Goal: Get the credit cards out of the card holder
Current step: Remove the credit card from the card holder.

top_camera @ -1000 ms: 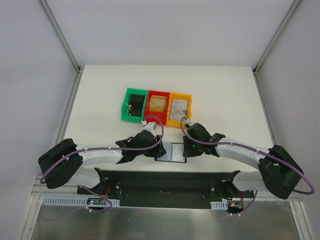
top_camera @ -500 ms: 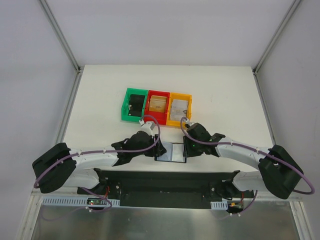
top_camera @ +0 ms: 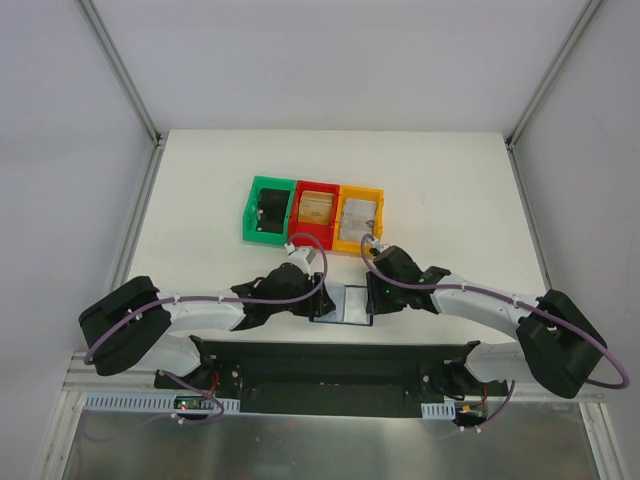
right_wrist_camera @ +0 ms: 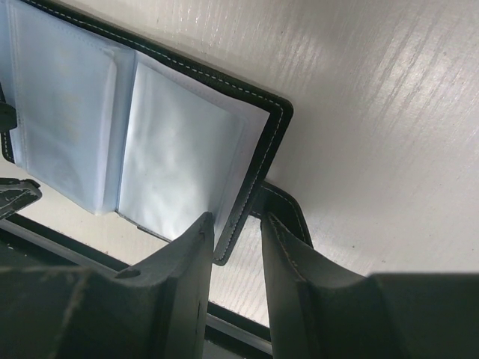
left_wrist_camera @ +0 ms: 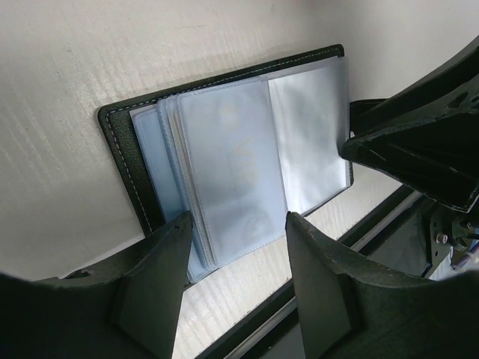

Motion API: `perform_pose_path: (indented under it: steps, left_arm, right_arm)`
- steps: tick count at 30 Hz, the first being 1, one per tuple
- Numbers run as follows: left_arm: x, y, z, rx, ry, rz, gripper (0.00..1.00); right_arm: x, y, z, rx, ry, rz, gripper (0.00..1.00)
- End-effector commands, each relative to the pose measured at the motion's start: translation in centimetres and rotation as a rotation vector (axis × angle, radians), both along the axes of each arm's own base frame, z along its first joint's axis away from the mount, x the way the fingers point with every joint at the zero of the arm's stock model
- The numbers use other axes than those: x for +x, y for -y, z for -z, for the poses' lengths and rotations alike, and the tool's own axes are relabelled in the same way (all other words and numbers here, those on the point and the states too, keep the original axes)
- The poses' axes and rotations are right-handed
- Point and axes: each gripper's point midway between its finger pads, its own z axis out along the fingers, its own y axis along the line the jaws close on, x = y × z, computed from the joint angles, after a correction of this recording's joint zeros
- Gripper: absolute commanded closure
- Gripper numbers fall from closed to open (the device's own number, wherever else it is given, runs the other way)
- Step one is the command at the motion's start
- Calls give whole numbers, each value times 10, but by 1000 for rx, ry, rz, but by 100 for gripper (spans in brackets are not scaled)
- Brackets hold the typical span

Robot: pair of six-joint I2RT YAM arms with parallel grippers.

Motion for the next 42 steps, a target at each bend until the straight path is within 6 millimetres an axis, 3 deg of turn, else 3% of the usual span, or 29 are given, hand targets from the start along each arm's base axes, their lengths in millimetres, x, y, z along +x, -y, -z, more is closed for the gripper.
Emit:
perform_pose_path:
  steps: [1,11,24,29,33,37,42]
  left_arm:
    - [3,11,-6,-35,-2,18,48]
    - [-6,35,-30,-177,32,141,50]
    - [-5,46,-33,-180,24,178,62]
    - [-2,37,-22,-119,13,139,67]
    - [0,28,-21,-97,23,113,68]
    - [0,20,-24,-83,43,99,68]
    - [2,11,-30,-75,70,65,67]
  right_arm:
    - [-3,9,14,-37,-13,18,66]
    - [-3,8,14,-34,-14,15,66]
    - [-4,10,9,-33,-10,18,63]
    - [6,24,-13,-78,69,55,53]
    - [10,40,-38,-126,129,57,51]
    - [15,43,-67,-114,194,55,50]
    - [13,19,-86,9,195,0,53]
